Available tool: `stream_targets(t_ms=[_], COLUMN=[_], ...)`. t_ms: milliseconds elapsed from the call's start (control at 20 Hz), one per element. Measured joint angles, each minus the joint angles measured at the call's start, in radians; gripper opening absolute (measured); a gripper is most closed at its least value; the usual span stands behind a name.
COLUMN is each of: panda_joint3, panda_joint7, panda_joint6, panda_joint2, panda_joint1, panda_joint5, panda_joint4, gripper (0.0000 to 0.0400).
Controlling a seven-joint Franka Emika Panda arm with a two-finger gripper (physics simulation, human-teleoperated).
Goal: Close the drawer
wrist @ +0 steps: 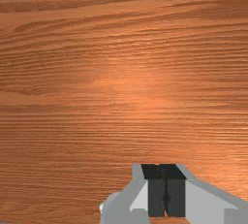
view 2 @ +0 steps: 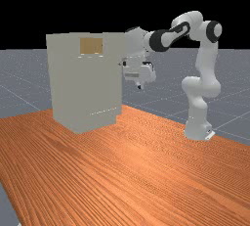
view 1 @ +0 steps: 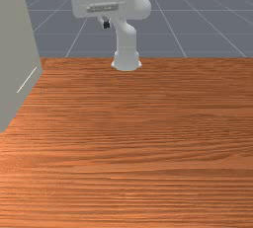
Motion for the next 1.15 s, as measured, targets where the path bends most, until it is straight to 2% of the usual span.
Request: stream_targets(t_ms=[250,450,700,900,1150], panda_joint3=[0.012,0.008,0.002,-0.064,-0.177], panda_joint7=[0.123,0.144,0.148,0.135,0.104], panda_joint6=[-0.035,-0.118,-0.166,-0.164,-0.115], panda_joint2=[-0.014,0.025,-0.006,0.012,0.013], panda_joint1=[-0.006,-0.006,-0.004,-0.044,-0.143], panda_joint5=[0.013,0.020,0.012,-0.009,-0.094], panda_joint4=[0.006,0.080,0.185,0.217,0.243], gripper=[0.0001,0.0000,0.0000,0.0000,0.0000])
